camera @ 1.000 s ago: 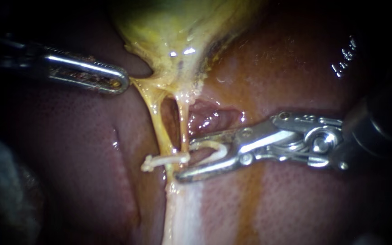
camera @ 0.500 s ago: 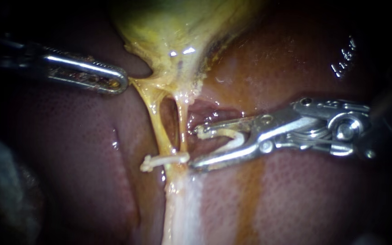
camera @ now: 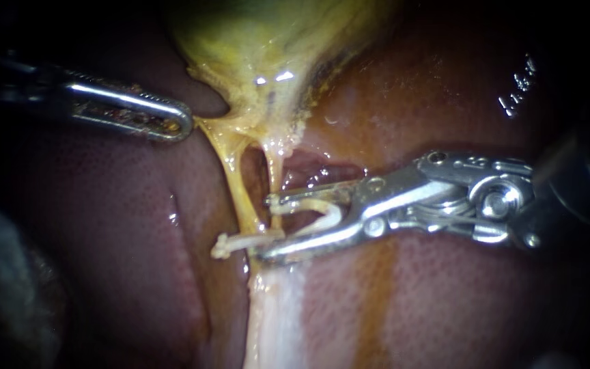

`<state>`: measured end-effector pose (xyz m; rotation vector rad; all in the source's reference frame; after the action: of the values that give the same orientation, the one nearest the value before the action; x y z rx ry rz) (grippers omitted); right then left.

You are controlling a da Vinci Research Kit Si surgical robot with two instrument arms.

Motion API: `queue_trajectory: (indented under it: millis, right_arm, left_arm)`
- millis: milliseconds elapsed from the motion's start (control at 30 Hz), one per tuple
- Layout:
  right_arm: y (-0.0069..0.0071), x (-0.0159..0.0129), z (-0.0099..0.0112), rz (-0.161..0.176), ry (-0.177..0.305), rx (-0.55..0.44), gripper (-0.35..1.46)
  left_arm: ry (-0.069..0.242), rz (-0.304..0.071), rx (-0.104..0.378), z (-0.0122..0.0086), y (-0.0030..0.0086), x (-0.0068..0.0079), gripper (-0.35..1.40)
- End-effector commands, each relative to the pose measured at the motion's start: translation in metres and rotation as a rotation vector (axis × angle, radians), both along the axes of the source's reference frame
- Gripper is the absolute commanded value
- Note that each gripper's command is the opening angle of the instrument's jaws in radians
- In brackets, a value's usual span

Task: Clipping second clip left tube

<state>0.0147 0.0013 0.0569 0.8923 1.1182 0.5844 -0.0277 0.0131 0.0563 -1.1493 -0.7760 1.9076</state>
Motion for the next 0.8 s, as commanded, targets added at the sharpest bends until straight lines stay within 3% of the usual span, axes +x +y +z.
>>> queue_trajectory:
  millis: [33, 333, 533, 800]
  right_arm:
    - [-0.0001, 0.0001, 0.0001, -0.001, 0.000, -0.001, 0.50]
    - [-0.0012, 0.0005, 0.0026, -0.006, -0.006, 0.002, 0.50]
    - [-0.0004, 0.0002, 0.0044, -0.004, -0.026, 0.006, 0.50]
    - [-0.0001, 0.0012, 0.0050, -0.001, -0.045, 0.018, 0.49]
  left_arm:
    - [0.000, 0.000, 0.000, 0.0000, 0.0000, 0.0000, -0.35]
    - [0.001, -0.001, 0.000, 0.0001, 0.0000, -0.0001, -0.35]
    - [0.001, -0.001, -0.001, 0.0002, -0.0001, -0.0001, -0.35]
    - [0.002, -0.002, -0.001, 0.0002, -0.0001, -0.0002, -0.35]
